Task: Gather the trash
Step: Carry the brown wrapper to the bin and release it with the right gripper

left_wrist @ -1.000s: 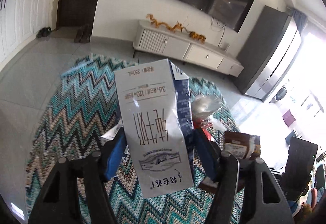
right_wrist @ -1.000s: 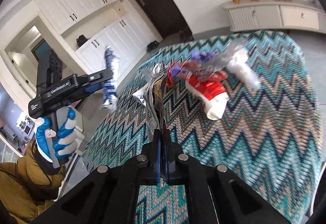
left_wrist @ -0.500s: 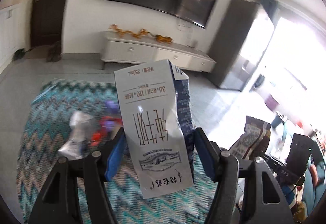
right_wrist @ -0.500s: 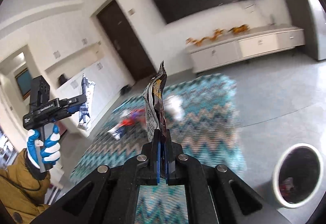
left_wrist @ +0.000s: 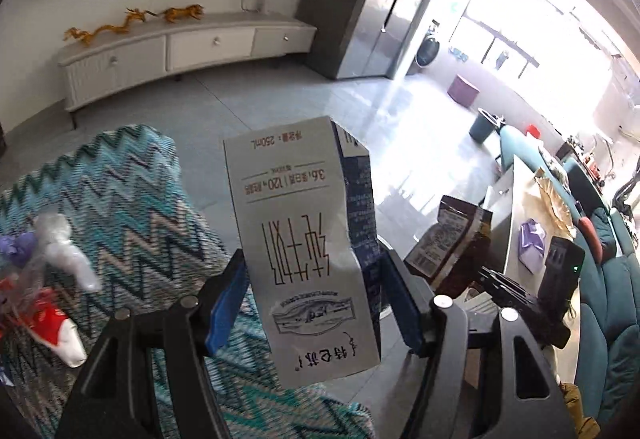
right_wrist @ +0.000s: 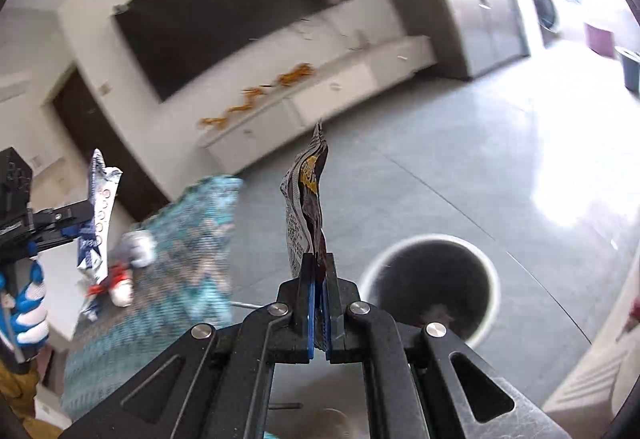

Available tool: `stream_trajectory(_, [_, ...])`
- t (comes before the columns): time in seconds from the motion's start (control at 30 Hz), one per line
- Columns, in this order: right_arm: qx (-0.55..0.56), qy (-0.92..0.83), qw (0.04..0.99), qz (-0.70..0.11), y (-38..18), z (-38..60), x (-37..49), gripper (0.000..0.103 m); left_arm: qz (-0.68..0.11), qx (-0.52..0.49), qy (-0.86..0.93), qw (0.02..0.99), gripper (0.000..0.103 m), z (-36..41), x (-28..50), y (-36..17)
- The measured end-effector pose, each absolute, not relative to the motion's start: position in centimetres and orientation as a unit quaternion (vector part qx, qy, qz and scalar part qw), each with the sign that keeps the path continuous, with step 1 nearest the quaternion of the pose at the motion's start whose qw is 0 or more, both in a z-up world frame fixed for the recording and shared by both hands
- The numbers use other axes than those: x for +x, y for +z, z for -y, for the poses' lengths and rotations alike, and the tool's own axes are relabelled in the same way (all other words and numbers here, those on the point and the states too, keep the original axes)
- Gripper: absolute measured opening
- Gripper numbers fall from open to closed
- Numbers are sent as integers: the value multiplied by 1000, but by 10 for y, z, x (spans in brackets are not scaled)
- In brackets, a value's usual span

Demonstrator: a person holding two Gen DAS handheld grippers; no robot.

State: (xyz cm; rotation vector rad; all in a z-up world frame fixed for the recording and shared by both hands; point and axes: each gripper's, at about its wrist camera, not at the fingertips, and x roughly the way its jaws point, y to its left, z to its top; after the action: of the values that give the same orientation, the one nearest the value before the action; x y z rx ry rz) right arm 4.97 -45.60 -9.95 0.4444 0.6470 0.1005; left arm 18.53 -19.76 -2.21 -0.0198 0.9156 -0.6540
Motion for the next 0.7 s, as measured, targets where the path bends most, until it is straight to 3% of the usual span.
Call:
stream_trajectory(0.33, [271,-21,891,-362,-178,516,74,4,-497,20,-347,795,64,334,222,-98])
stream_trajectory(0.7, [298,-58,870,-389,-223,537,104,6,-530,19,-342,776,65,391,265,-155])
